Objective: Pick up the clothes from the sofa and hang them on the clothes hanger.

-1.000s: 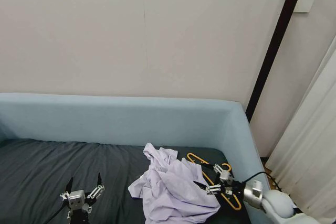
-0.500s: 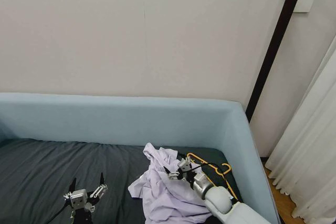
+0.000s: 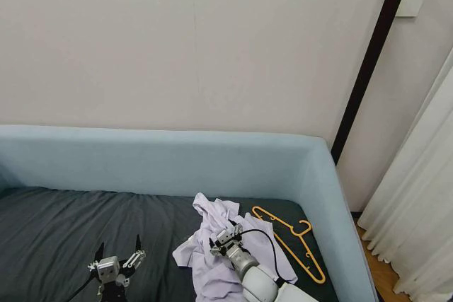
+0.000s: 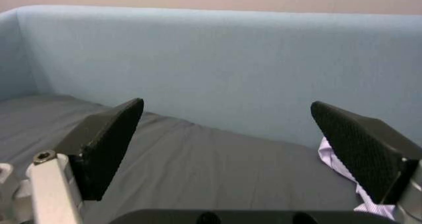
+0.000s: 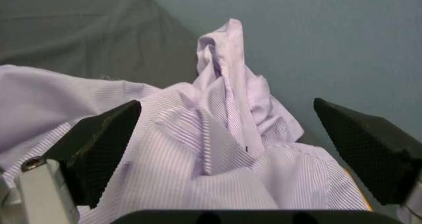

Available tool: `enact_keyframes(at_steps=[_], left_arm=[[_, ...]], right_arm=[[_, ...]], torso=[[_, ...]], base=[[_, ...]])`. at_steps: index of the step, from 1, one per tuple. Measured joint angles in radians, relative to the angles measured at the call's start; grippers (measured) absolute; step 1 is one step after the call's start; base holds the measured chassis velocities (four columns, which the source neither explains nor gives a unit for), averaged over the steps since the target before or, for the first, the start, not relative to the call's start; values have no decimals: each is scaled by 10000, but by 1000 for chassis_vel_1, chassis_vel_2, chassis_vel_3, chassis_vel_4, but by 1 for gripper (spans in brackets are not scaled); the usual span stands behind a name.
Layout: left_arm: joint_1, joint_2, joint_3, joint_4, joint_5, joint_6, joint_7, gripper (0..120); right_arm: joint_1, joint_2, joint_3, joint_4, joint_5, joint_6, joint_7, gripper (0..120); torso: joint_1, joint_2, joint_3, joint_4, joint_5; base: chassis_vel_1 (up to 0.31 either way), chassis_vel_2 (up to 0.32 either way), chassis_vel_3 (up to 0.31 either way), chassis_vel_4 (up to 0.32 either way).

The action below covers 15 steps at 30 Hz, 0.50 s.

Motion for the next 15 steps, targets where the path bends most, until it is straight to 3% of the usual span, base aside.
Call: enact_keyframes(at_steps=[9, 13, 15], left_arm=[[-104, 45, 65, 151, 3, -34, -7, 100], [-139, 41, 126, 201, 18, -50, -8, 100], [-157, 43, 135, 215, 24, -54, -9, 100]], right_arm=[[-232, 35, -185, 258, -731, -141, 118, 100], [-211, 58, -167, 132, -945, -777, 593, 100], [-191, 51, -154, 137, -959, -1270, 937, 93]], torso=[[-1, 0, -1, 0, 1], [-1, 0, -1, -1, 1], [-1, 0, 0, 0, 2]], base=[[0, 0, 0, 0], [0, 0, 0, 0], [0, 0, 0, 0]])
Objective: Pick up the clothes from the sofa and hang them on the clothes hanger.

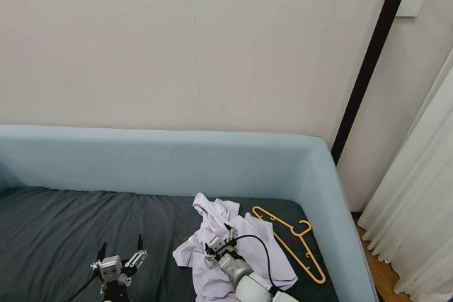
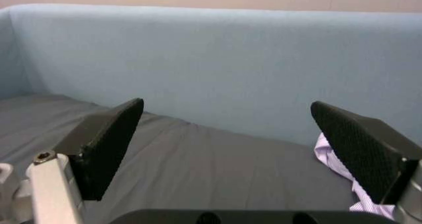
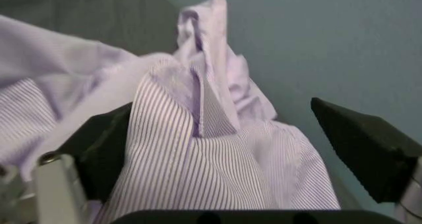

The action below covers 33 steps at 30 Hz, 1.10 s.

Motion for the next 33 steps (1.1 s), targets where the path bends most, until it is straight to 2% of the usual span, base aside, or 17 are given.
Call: enact_keyframes(at_steps=[2, 4, 6, 9, 12, 13, 16, 19, 22, 25, 26, 29, 31, 33], left_arm=[[-4, 1, 5, 12, 4, 0, 0, 100], [-18, -6, 19, 25, 14, -8, -1, 100], [-20, -16, 34, 32, 18, -12, -2, 100], [-20, -14, 35, 46, 20, -17, -3, 100], [-20, 17, 5, 64, 20, -27, -8, 100], [-20, 17, 5, 64, 20, -27, -8, 100], [-15, 25, -3, 64, 20, -37, -14, 100], [-13, 22, 15, 64, 20, -40, -16, 100], [-14, 18, 49, 64, 28, -48, -18, 100], [-16, 23, 60, 64, 33, -53, -19, 100], [-18, 38, 61, 65, 35, -58, -22, 100], [-26, 70, 62, 77, 35, -72, -23, 100], [-43, 95, 67, 105, 35, -89, -27, 100], [-81, 111, 100, 123, 30, -93, -30, 100]], right_arm=[[4, 1, 4, 13, 0, -211, 102, 88], [11, 20, 11, 37, 12, -452, 223, 79], [9, 39, 12, 110, 40, -463, 255, 70], [-1, 20, 11, 195, 68, -463, 266, 64], [-7, -130, -3, 387, 175, -470, 267, 49], [-7, -130, -3, 387, 175, -470, 267, 49], [35, -336, -5, 555, 559, -681, 288, 34], [66, -428, 11, 634, 906, -823, 367, 27], [88, -615, 37, 852, 1493, -792, 493, 12], [76, -766, 55, 1058, 1656, -636, 529, 5], [58, -918, 104, 1250, 1765, -470, 535, 0], [41, -1168, 255, 1579, 1922, 7, 508, 0], [29, -1463, 672, 1894, 1943, 956, 195, 0], [101, -1761, 1199, 1994, 1934, 2639, -734, 0]], torso=[[0, 0, 0, 0, 0], [0, 0, 0, 0, 0], [0, 0, 0, 1, 0], [0, 1, 0, 1, 1], [0, 1, 0, 1, 0], [0, 1, 0, 1, 0], [0, 0, 0, 0, 0], [0, 1, 0, 0, 0], [0, 0, 0, 0, 1], [0, 0, 0, 1, 1], [0, 0, 0, 1, 1], [0, 0, 0, 0, 1], [0, 0, 0, 1, 2], [-1, 0, 0, -1, 3]], base=[[0, 0, 0, 0], [0, 0, 0, 0], [0, 0, 0, 0], [0, 0, 0, 0], [0, 0, 0, 0], [0, 0, 0, 0], [0, 0, 0, 0], [0, 0, 0, 0], [0, 0, 0, 0], [0, 0, 0, 0], [0, 0, 0, 0], [0, 0, 0, 0], [0, 0, 0, 0], [0, 0, 0, 0]])
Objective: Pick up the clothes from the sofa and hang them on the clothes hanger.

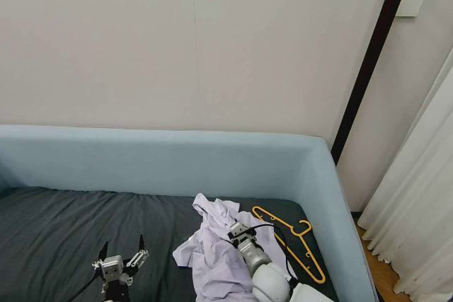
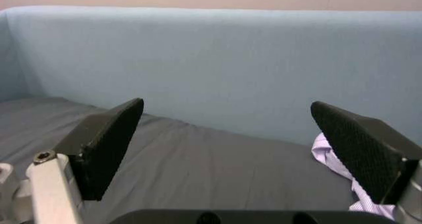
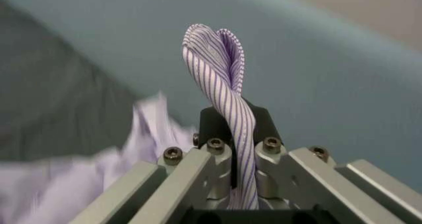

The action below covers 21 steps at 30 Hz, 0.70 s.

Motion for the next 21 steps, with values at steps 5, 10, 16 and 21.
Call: enact_keyframes(at_steps=[5, 10, 16, 21], left_arm=[[-90, -46, 187, 10, 14, -5, -3, 100], [-141, -149, 401, 7, 85, -6, -4, 100], [-127, -169, 524, -93, 102, -12, -9, 100], [-1, -88, 415, -300, 2, -59, -25, 100]], right_arm=[[831, -551, 1026, -21, 632, 2806, -2333, 0], [2138, -785, 1275, -20, 2044, 3825, -3143, 0], [4467, -699, 1045, -164, 3180, 4059, -3692, 0], [6780, -56, 376, -632, 4065, 3882, -3768, 0]], torso=[[0, 0, 0, 0, -3], [0, 0, 1, 0, -1], [0, 0, 0, 3, -5], [0, 0, 1, 4, -4]], base=[[0, 0, 0, 0], [0, 0, 0, 0], [0, 0, 0, 0], [0, 0, 0, 0]])
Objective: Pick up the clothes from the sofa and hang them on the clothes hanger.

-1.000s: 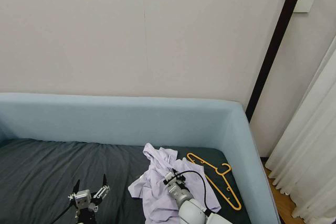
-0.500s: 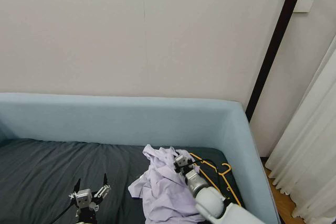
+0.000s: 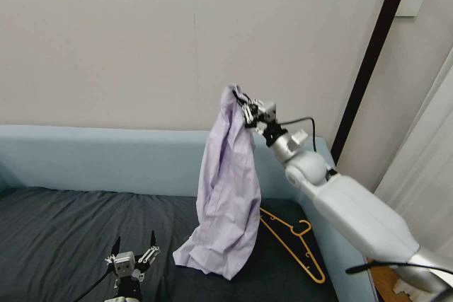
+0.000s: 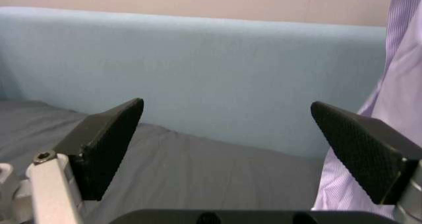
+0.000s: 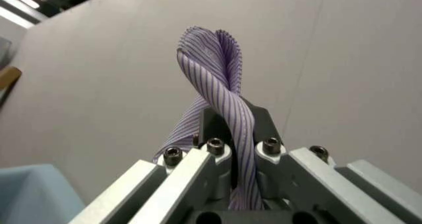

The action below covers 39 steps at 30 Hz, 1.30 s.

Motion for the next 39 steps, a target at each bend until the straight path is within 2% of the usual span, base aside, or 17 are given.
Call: enact_keyframes(at_steps=[1, 6, 11, 13, 16, 17, 22, 23, 26, 30, 39], left_arm=[[0, 0, 0, 0, 0, 0, 0, 100], [117, 115, -212, -153, -183, -63, -14, 100], [118, 138, -267, -127, -250, -121, -16, 100], [105, 129, -241, -28, -252, -179, -20, 100], [93, 138, -94, 106, -255, -470, 48, 100], [93, 138, -94, 106, -255, -470, 48, 100], [144, 427, 291, 445, -198, -1687, 1584, 100], [144, 427, 291, 445, -198, -1687, 1584, 100], [-48, 616, 478, 1075, 206, -2327, 2218, 100], [-321, 650, 524, 1595, 870, -2635, 2297, 100], [-999, 437, 871, 2149, 1436, -2412, 1743, 100]], right_arm=[[0, 0, 0, 0, 0, 0, 0, 0], [1821, 533, -235, 2, 699, -185, -102, 0], [2411, 691, -186, 220, 1093, -203, -271, 0], [2090, 592, -173, 408, 1040, -201, -308, 0], [423, 232, -205, 383, 247, 34, -336, 0], [423, 232, -205, 383, 247, 34, -336, 0], [-2888, 79, 197, -467, -1250, 773, -376, 0], [-2888, 79, 197, -467, -1250, 773, -376, 0], [-4082, 275, 660, -581, -1537, 894, -486, 0], [-4436, 358, 941, -429, -1569, 911, -604, 0], [-4406, 400, 1040, -152, -1473, 906, -691, 0]], torso=[[0, 0, 0, 0, 0], [0, 0, -1, 0, -2], [0, 3, -3, 0, -5], [0, 3, -4, 0, -5], [0, 2, -2, -3, 3], [0, 2, -2, -3, 3], [1, 1, 1, -7, 8], [1, 1, 1, -7, 8], [0, 1, 0, -4, 4], [0, 1, -1, 1, -2], [-1, 1, -2, -1, 0]], base=[[0, 0, 0, 0], [0, 0, 0, 0], [0, 0, 0, 0], [0, 0, 0, 0], [0, 0, 0, 0], [0, 0, 0, 0], [0, 0, 0, 0], [0, 0, 0, 0], [0, 0, 0, 0], [0, 0, 0, 0], [0, 0, 0, 0]])
